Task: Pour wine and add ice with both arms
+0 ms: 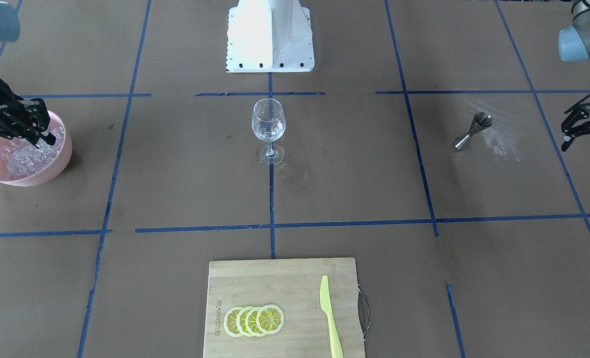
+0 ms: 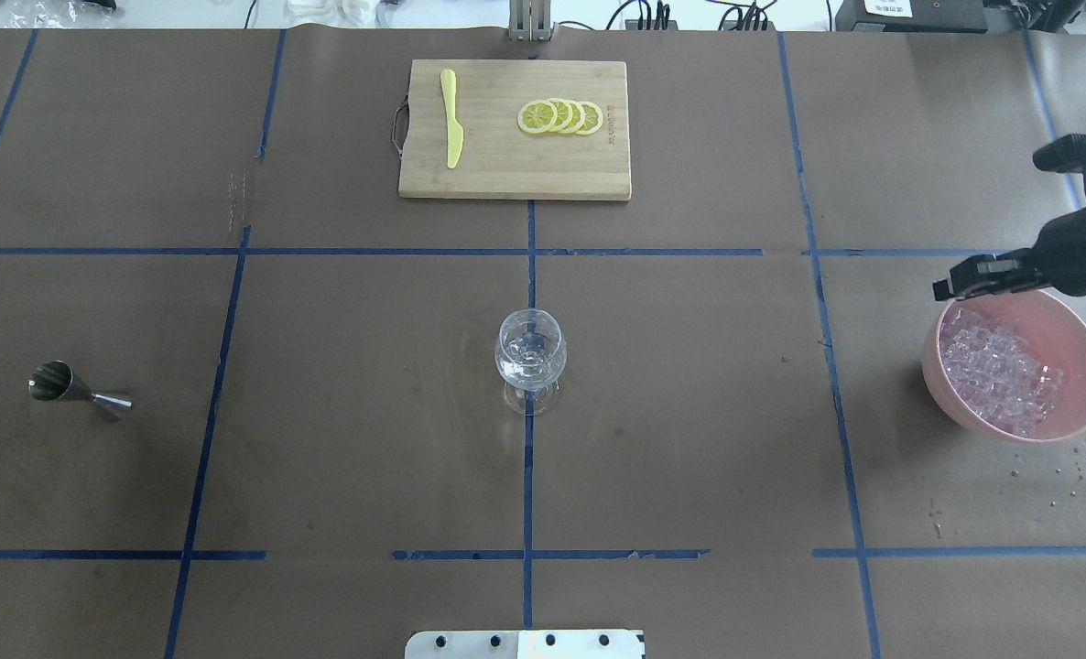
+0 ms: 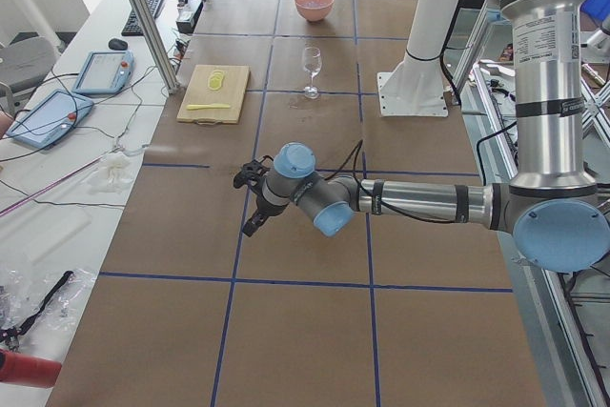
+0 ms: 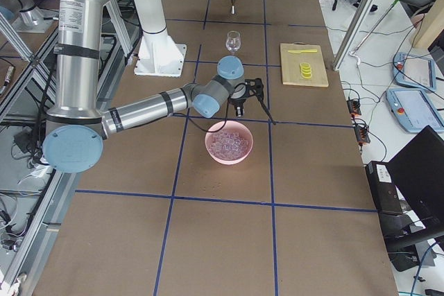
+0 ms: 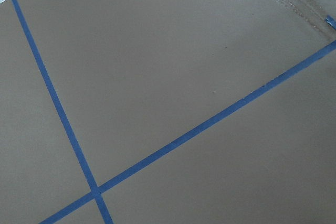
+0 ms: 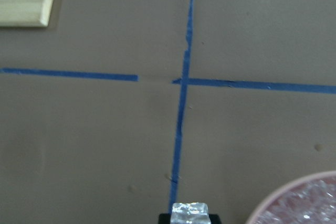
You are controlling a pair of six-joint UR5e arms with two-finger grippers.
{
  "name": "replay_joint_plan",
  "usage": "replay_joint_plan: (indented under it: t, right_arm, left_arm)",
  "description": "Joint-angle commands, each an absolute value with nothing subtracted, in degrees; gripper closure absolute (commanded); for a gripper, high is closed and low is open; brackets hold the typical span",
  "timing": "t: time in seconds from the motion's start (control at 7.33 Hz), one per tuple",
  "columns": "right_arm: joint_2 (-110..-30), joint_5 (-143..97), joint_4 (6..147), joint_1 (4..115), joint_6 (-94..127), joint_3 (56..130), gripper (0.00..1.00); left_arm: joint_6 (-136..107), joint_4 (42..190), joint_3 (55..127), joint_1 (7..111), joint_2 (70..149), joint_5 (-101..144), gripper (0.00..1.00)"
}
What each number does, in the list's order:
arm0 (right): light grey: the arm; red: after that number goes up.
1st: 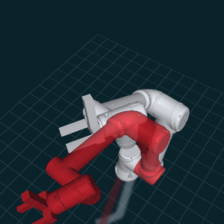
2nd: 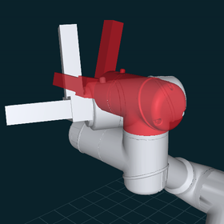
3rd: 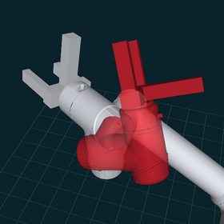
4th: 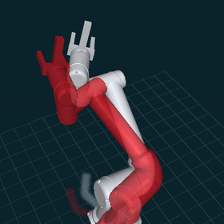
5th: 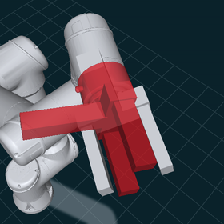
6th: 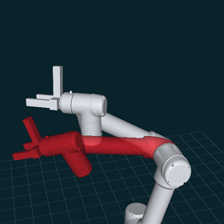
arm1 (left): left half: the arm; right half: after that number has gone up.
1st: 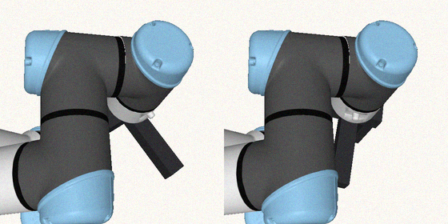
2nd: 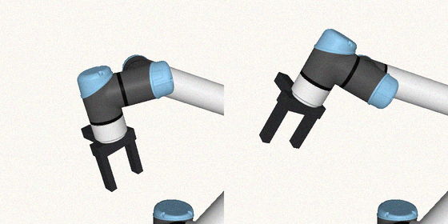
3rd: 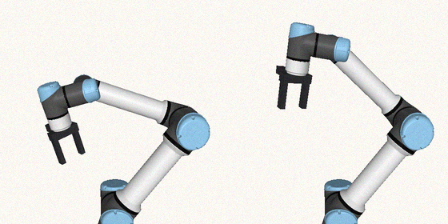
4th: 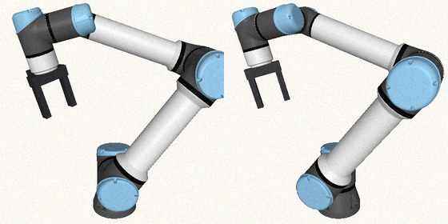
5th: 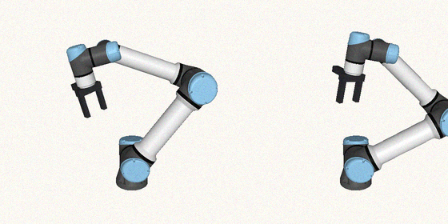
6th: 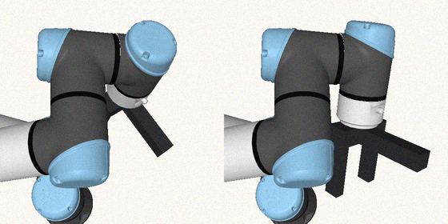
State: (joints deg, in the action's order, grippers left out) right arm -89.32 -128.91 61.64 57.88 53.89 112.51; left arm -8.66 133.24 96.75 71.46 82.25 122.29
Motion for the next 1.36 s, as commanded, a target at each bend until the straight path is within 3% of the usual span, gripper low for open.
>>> replay_joint_plan:
  t: [0.0,0.55,0.95,1.09,1.23]
  right_arm:
    - [-75.20,-125.53,66.70,51.02,70.25,112.50,1.00]
    - [-56.01,-110.16,78.56,34.67,86.72,111.62,1.00]
    - [-53.09,-107.05,78.49,31.11,90.09,111.27,1.00]
    - [-53.17,-107.05,78.49,30.85,90.09,111.10,0.90]
    - [-53.09,-107.05,78.49,30.85,90.17,110.57,0.08]
  left_arm:
    - [-8.88,133.33,96.77,71.46,82.35,122.26,0.00]
    - [-8.88,133.33,96.94,71.46,82.35,122.26,0.00]
    - [-10.36,134.30,96.94,71.46,82.27,122.26,0.00]
    - [-12.72,136.04,96.86,71.46,82.27,122.17,0.00]
    - [-13.88,137.01,96.68,71.46,82.18,121.99,0.00]
